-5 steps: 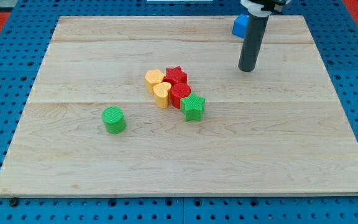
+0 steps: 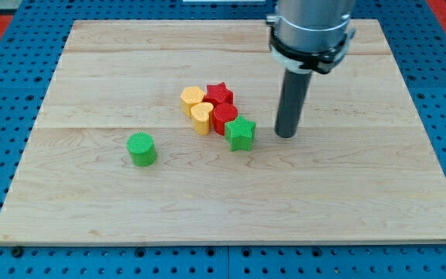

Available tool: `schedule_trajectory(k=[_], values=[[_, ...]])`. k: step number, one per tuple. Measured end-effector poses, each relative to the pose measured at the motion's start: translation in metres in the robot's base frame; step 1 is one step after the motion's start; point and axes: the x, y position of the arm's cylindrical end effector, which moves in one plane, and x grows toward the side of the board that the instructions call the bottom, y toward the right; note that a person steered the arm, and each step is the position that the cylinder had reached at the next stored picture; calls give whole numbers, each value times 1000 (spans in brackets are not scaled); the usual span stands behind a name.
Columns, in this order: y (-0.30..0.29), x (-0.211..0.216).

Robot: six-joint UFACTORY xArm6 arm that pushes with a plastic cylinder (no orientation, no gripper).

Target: Place the red blocks in a diagonal line

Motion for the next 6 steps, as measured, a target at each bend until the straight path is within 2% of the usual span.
schedule_trajectory(k=[1,2,3,6], values=[[8,14],[-52,32],[-136,29],[-133,-81]])
